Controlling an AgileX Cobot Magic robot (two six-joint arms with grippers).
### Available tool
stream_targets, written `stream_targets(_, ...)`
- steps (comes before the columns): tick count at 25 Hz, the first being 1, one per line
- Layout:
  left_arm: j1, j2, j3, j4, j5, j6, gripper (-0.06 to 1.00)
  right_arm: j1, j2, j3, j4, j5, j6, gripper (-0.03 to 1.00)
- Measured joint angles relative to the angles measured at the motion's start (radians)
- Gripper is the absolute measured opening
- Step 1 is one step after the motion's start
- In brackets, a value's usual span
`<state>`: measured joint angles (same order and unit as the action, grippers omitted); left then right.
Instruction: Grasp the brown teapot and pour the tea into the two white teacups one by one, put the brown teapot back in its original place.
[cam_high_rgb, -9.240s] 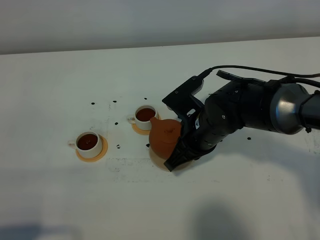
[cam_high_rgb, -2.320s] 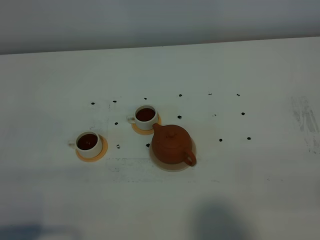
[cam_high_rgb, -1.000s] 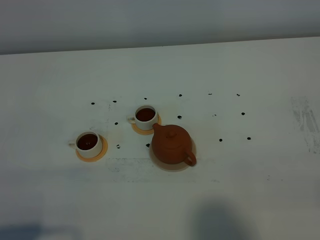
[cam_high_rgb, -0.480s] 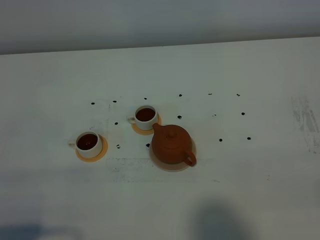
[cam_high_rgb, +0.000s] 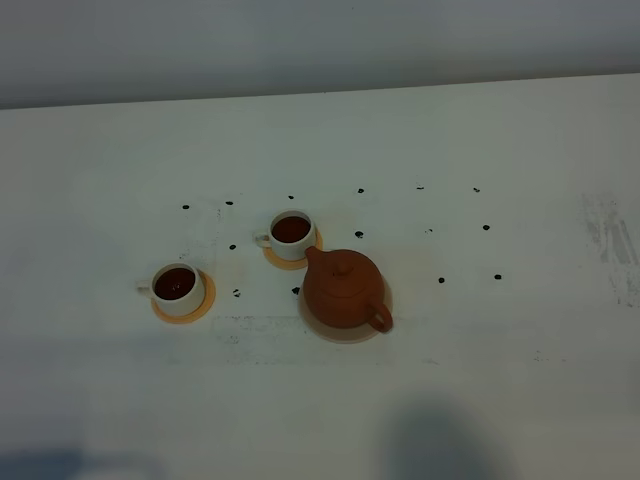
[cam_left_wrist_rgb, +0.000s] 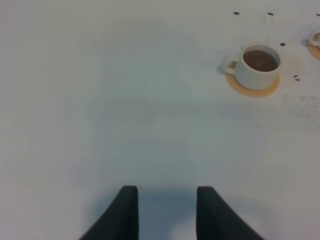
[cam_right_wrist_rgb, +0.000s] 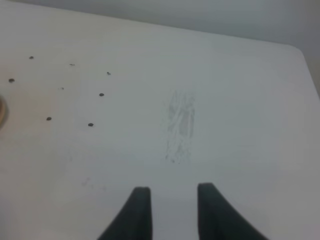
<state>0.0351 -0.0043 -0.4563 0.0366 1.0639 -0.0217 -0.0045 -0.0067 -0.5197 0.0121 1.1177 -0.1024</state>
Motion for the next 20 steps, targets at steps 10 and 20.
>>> stream_targets(10, 0.000, 0.000, 0.000, 0.000, 0.000, 0.000, 0.30, 0.000, 0.000, 0.000, 0.000, 0.000, 0.000, 0.22)
stream_targets(20, 0.000, 0.000, 0.000, 0.000, 0.000, -0.001, 0.30, 0.000, 0.000, 0.000, 0.000, 0.000, 0.000, 0.22)
